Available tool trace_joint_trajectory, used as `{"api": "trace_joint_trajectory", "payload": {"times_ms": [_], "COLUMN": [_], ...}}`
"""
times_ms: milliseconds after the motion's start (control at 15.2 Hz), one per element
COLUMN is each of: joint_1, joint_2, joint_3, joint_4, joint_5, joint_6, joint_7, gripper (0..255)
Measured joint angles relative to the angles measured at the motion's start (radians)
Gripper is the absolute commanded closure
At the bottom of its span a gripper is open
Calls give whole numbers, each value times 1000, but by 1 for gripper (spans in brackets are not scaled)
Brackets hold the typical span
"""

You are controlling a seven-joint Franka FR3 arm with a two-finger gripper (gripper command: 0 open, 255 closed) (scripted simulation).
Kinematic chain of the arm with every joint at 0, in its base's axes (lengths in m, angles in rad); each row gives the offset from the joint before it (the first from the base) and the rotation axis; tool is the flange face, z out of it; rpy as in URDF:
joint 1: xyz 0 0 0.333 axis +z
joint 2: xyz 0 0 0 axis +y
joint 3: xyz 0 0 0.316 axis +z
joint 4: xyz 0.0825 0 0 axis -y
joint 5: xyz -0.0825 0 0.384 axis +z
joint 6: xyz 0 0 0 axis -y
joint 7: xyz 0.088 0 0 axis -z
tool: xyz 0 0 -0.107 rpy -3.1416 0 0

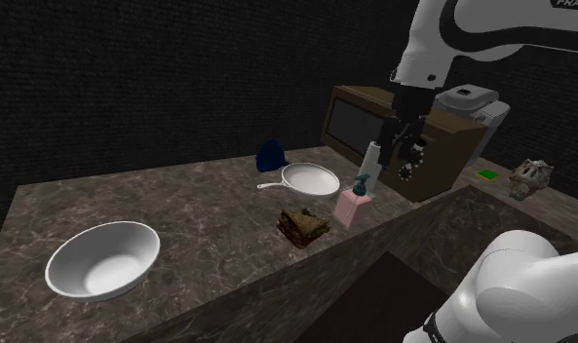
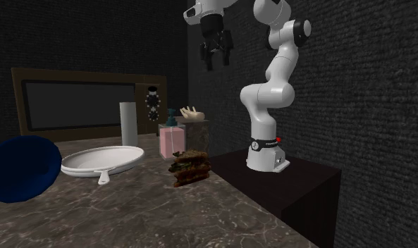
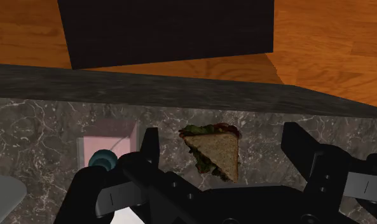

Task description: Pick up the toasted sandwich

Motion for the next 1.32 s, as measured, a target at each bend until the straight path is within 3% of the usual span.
{"api": "trace_joint_trajectory", "payload": {"times_ms": [198, 594, 1320], "joint_1": [3, 24, 65], "joint_2": [13, 117, 439], "joint_3": [1, 17, 42], "joint_4": [-29, -118, -153], "joint_5": [2, 20, 57], "joint_6": [47, 272, 692], "joint_7": [-5, -22, -68], "gripper": [0, 0, 0]}}
